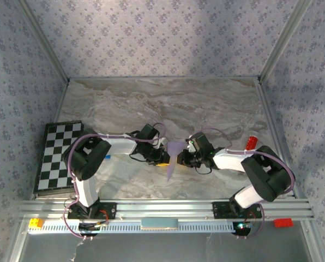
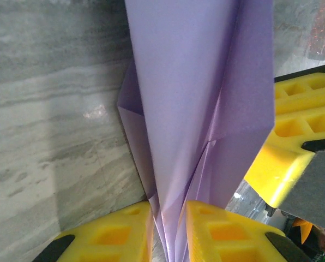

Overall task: Fold a paper plane with a square sheet of paper (pick it up from the middle)
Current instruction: Turn over the paper at the center of the table.

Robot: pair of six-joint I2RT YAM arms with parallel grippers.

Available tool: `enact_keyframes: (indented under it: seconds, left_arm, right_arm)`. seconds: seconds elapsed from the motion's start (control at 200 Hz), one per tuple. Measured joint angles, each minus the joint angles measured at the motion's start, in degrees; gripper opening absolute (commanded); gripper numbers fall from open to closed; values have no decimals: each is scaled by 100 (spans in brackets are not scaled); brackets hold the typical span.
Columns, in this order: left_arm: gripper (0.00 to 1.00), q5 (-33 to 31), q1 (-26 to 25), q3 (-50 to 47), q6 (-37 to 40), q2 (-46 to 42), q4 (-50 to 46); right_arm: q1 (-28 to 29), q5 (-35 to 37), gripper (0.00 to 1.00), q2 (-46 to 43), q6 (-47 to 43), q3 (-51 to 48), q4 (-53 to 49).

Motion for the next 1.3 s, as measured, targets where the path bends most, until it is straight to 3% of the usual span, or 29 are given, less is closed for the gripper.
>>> enact_keyframes:
  seconds: [0.34, 0.755, 0.885, 1.039, 1.299]
  left_arm:
    - [19, 203, 0, -2, -181, 125, 367]
    - [4, 262, -24, -17, -323, 129, 680]
    - [1, -225, -37, -11, -190, -164, 236]
    - [1, -1355, -131, 232, 81, -752, -809]
    - [1, -2472, -334, 704, 356, -966, -1700]
  right_arm:
    - [-55, -125, 14, 55, 109, -2, 70]
    - [-118, -229, 15, 59, 170, -57, 170]
    - [-122, -195, 17, -55, 216, -142, 251]
    - [-122, -105, 21, -455, 254, -175, 240]
    - [28, -52, 36, -763, 466, -76, 251]
